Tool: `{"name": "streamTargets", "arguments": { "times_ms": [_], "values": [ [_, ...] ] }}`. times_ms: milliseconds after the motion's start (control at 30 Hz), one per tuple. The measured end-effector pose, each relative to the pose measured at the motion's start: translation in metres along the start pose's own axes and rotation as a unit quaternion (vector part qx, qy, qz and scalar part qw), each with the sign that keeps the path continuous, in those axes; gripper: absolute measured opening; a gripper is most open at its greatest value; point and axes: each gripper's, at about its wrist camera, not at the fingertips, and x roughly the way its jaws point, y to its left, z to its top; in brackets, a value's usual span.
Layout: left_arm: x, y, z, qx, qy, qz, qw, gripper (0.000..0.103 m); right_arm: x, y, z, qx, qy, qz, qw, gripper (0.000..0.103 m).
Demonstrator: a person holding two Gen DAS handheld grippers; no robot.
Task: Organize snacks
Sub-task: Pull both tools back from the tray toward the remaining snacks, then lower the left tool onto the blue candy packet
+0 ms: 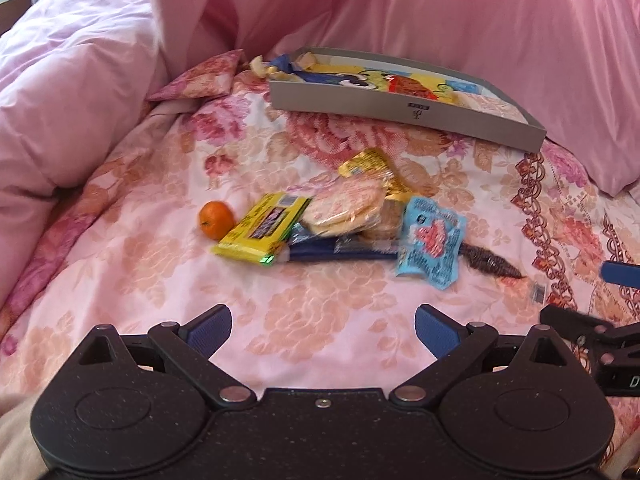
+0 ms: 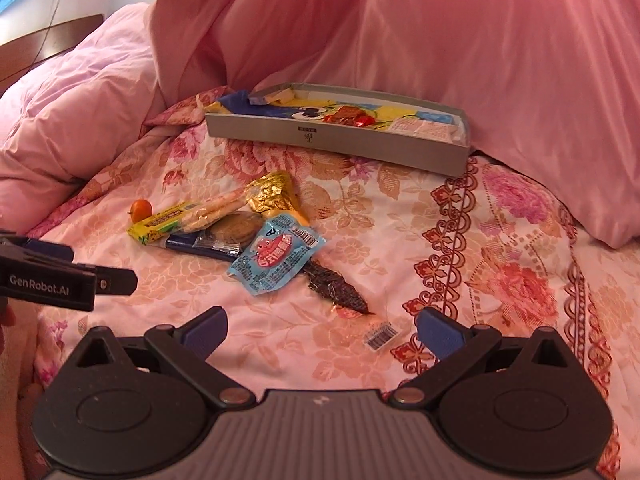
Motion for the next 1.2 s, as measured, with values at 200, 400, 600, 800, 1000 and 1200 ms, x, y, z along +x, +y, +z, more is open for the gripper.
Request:
{"name": "streamTargets", "arguments": {
  "times_ms": [200,400,600,800,1000,1200],
  "values": [
    [0.026,-0.010,0.014,0.014,-0.002,-0.038,0.9992,0.098,0.033,-0.019,0.004,-0.045,0.027,0.041,0.998,0.103],
    [0.047,-0.022,0.024,0.015,-0.002,-0.095,0.9953,0.098,0.068,-0.030,0.009,-0.117,0.043,0.041,0.991,0.103],
    [0.073,-0.043,0.028,0.040,0.016,-0.126,0.9911,0.096,0.093,-0.040,0.012,-0.143,0.045,0.075,0.986,0.100],
    [0.092,-0.051,0.029,0.052,0.032,-0.122,0.9906,0.094,0.112,-0.044,0.015,-0.141,0.051,0.116,0.982,0.091],
    [0.097,-0.050,0.030,0.044,0.037,-0.121,0.9910,0.094,0.117,-0.040,0.017,-0.150,0.043,0.125,0.980,0.083],
    [0.100,-0.055,0.029,0.056,0.044,-0.117,0.9905,0.087,0.115,-0.040,0.016,-0.151,0.042,0.120,0.980,0.060]
  ]
}}
